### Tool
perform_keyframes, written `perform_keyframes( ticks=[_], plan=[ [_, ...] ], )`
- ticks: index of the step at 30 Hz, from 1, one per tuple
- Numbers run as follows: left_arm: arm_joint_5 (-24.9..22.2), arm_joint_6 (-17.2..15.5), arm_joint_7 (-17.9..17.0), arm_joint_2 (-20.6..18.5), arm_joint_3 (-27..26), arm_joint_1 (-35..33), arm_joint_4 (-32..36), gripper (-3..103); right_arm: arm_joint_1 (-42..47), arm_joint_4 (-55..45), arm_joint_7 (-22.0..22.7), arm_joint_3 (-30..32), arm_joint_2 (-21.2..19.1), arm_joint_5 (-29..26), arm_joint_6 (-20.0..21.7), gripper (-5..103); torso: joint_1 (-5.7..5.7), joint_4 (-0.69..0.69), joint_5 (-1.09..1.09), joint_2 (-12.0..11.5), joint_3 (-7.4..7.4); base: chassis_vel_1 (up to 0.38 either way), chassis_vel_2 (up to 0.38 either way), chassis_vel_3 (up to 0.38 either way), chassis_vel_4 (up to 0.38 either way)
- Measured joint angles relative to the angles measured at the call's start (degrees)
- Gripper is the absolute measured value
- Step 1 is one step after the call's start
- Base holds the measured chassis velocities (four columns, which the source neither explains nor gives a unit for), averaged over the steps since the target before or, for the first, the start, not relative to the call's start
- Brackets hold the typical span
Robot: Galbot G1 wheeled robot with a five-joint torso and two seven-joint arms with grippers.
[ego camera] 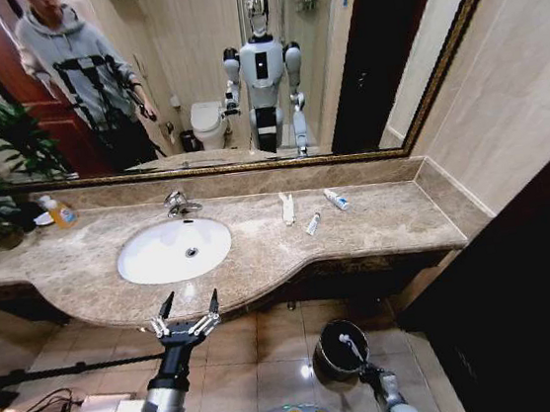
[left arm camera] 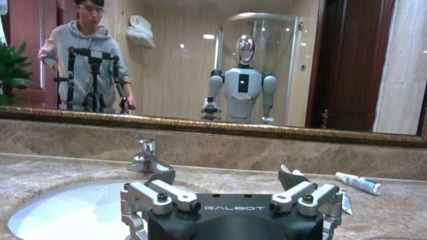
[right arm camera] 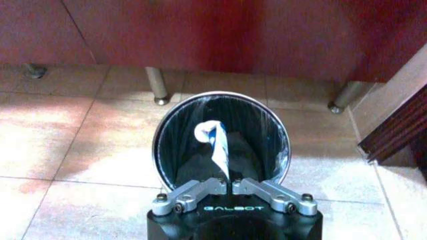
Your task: Pick up the trash from the sink and place it in the trash bin.
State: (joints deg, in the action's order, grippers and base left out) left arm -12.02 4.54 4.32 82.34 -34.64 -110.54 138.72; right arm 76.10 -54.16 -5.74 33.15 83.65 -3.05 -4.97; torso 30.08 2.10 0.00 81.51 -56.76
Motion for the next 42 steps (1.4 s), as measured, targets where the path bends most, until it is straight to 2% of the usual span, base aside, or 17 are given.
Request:
perform_keyframes(
  ticks=[11,14,15,16,18,20,25,26,28,29,30,32,34,35,37,38,42],
  plan=[
    [0.0,0.0,0.0,0.0,0.0,0.0,0.0,100,-7.3,9.1,-0.2,0.1,0.0,0.1,-0.7,-3,0.00,0.01,0.00,0.0,0.00,0.000,0.000,0.000,0.000],
    [0.0,0.0,0.0,0.0,0.0,0.0,0.0,100,-7.8,9.4,-0.2,0.1,0.1,0.1,-0.7,2,0.00,0.01,-0.01,0.0,0.00,0.000,0.000,0.000,0.000],
    [0.0,0.0,0.0,0.0,0.0,0.0,0.0,100,-8.2,9.7,-0.1,0.0,0.2,0.2,-0.7,13,0.00,0.01,0.00,0.0,0.00,0.000,0.000,0.000,0.000],
    [0.0,0.0,0.0,0.0,0.0,0.0,0.0,100,-8.2,9.7,-0.1,0.0,0.2,0.2,-0.7,13,0.00,0.01,0.00,0.0,0.00,0.000,0.000,0.000,0.000],
    [0.0,0.0,0.0,0.0,0.0,0.0,0.0,100,-8.5,9.9,0.0,0.0,0.3,0.4,-0.7,24,0.00,0.01,0.00,0.0,0.00,0.000,0.000,0.000,0.000],
    [0.0,0.0,0.0,0.0,0.0,0.0,0.0,100,-8.6,9.9,0.1,0.0,0.4,0.5,-0.7,24,0.00,0.01,0.00,0.0,0.00,0.000,0.000,0.000,0.000],
    [0.0,0.0,0.0,0.0,0.0,0.0,0.0,100,-8.1,8.8,0.2,0.2,0.6,1.2,-0.7,45,0.00,0.01,0.00,0.0,0.00,0.000,0.000,0.000,0.000],
    [0.0,0.0,0.0,0.0,0.0,0.0,0.0,100,-8.1,8.8,0.2,0.2,0.6,1.2,-0.7,45,0.00,0.01,0.00,0.0,0.00,0.000,0.000,0.000,0.000],
    [0.0,0.0,0.0,0.0,0.0,0.0,0.0,100,-6.6,6.7,0.2,0.5,0.7,1.8,-1.6,50,0.00,0.01,0.00,0.0,0.01,0.000,0.000,0.000,0.000],
    [0.0,0.0,0.0,0.0,0.0,0.0,0.0,100,-5.6,5.4,0.4,0.7,0.7,2.2,-2.1,61,0.00,0.01,0.00,0.0,0.01,0.000,0.000,0.000,0.000],
    [0.0,0.0,0.0,0.0,0.0,0.0,0.0,100,-5.6,5.4,0.4,0.7,0.7,2.2,-2.1,61,0.00,0.01,0.00,0.0,0.01,0.000,0.000,0.000,0.000],
    [0.0,0.0,0.0,0.0,0.0,0.0,0.0,100,-3.7,2.8,0.6,0.9,0.7,2.3,-2.6,73,0.00,0.00,0.00,0.0,0.01,0.000,0.000,0.000,0.000],
    [0.0,0.0,0.0,0.0,0.0,0.0,0.0,100,-2.2,0.6,0.8,1.0,0.7,2.3,-3.2,73,-0.01,0.01,0.00,0.0,0.01,0.000,0.000,0.000,0.000],
    [0.0,0.0,0.0,0.0,0.0,0.0,0.0,100,-1.4,-0.3,1.1,1.0,0.7,2.3,-3.7,83,-0.01,0.01,0.00,0.0,0.01,0.000,0.000,0.000,0.000],
    [0.0,0.0,0.0,0.0,0.0,0.0,0.0,100,0.3,-2.8,1.9,1.2,0.7,2.1,-4.9,83,-0.01,0.00,0.00,0.0,0.01,0.000,0.000,0.000,0.000],
    [0.0,0.0,0.0,0.0,0.0,0.0,0.0,100,1.3,-4.8,2.3,1.2,0.7,1.0,-5.4,94,-0.01,0.01,0.00,0.0,0.01,0.000,0.000,0.000,0.000],
    [0.0,0.0,0.0,0.0,0.0,0.0,0.0,100,4.0,-11.2,3.6,1.5,0.6,-1.8,-5.7,100,-0.01,0.00,0.01,0.0,0.01,0.000,0.000,0.000,0.000]
  ],
)
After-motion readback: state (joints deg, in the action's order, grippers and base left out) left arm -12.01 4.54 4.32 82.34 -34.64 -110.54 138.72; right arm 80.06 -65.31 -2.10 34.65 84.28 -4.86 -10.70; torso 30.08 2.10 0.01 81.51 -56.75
